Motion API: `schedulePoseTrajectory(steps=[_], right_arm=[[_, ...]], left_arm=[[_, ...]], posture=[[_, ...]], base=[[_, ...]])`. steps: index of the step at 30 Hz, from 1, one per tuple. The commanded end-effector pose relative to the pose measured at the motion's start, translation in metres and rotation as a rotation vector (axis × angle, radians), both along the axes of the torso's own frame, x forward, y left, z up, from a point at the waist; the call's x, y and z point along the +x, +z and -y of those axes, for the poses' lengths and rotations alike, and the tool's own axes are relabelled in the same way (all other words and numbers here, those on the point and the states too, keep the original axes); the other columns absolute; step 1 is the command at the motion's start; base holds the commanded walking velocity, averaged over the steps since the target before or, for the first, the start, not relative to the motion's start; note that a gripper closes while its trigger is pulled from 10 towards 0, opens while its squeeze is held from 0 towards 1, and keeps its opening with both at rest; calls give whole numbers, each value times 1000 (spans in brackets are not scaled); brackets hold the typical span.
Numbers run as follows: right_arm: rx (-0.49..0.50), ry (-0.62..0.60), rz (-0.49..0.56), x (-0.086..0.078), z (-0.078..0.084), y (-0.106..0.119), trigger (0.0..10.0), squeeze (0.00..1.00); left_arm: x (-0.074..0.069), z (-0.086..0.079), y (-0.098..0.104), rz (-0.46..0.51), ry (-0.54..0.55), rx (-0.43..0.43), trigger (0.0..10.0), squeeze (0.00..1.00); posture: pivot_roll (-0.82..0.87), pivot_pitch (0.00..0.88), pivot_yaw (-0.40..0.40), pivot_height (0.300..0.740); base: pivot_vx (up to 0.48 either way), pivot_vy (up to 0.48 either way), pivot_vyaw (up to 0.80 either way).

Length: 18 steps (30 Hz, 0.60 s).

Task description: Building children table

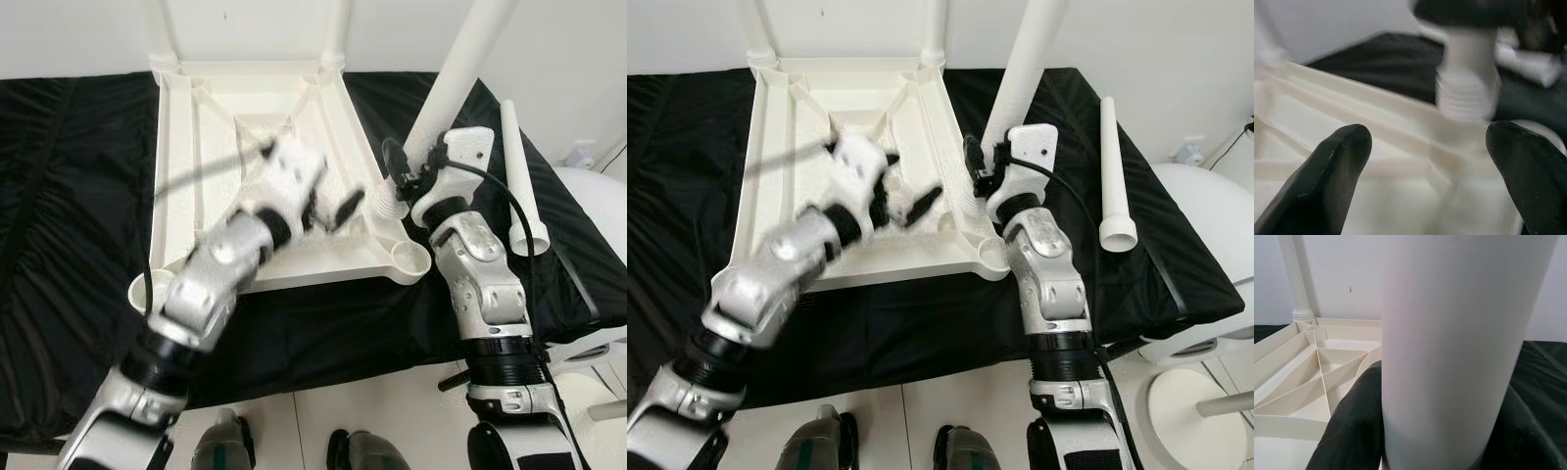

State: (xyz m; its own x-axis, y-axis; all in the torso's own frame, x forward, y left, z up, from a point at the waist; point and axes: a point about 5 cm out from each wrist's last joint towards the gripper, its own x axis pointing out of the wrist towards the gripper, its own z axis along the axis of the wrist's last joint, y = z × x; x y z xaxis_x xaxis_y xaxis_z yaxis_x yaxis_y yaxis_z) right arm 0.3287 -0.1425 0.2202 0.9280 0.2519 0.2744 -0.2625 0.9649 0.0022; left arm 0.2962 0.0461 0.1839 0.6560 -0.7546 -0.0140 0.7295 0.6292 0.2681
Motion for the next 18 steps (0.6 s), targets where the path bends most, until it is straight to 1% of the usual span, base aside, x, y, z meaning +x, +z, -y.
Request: schedulePoseTrajectory(steps=[1, 3, 6, 7, 8, 12, 14, 16, 18], right_arm=[[10, -3, 23, -2, 5, 2, 10000, 0], [10, -3, 23, -2, 5, 2, 10000, 0], [7, -5, 25, -1, 6, 2, 10000, 0], [7, -5, 25, -1, 6, 2, 10000, 0], [7, -5, 25, -1, 6, 2, 10000, 0], [8, -4, 25, -1, 6, 2, 10000, 0], [5, -2, 23, -1, 6, 1, 10000, 0], [5, -2, 23, -1, 6, 1, 10000, 0], [1, -1, 21, 0, 6, 1, 10000, 0]], left_arm=[[-4, 3, -8, 42, -43, 58, 10000, 0], [-4, 3, -8, 42, -43, 58, 10000, 0], [-3, 5, -24, 49, -33, 144, 10000, 0], [-3, 5, -24, 49, -33, 144, 10000, 0], [-3, 5, -27, 50, -36, 164, 10000, 0], [-3, 6, -27, 51, -44, 165, 10000, 0], [-7, 8, -27, 44, -106, 154, 10000, 0], [-7, 8, -27, 44, -106, 154, 10000, 0], [-15, 14, -34, 33, -197, 184, 10000, 0]], posture=[[36, 67, -68, 740], [36, 67, -68, 740], [40, 59, -68, 740], [40, 59, -68, 740], [40, 59, -68, 740], [40, 59, -68, 740], [43, 61, -70, 740], [43, 61, -70, 740], [42, 63, -69, 740]], base=[[0, 0, 0], [0, 0, 0], [0, 0, 0], [0, 0, 0], [0, 0, 0], [0, 0, 0], [0, 0, 0], [0, 0, 0], [0, 0, 0]])
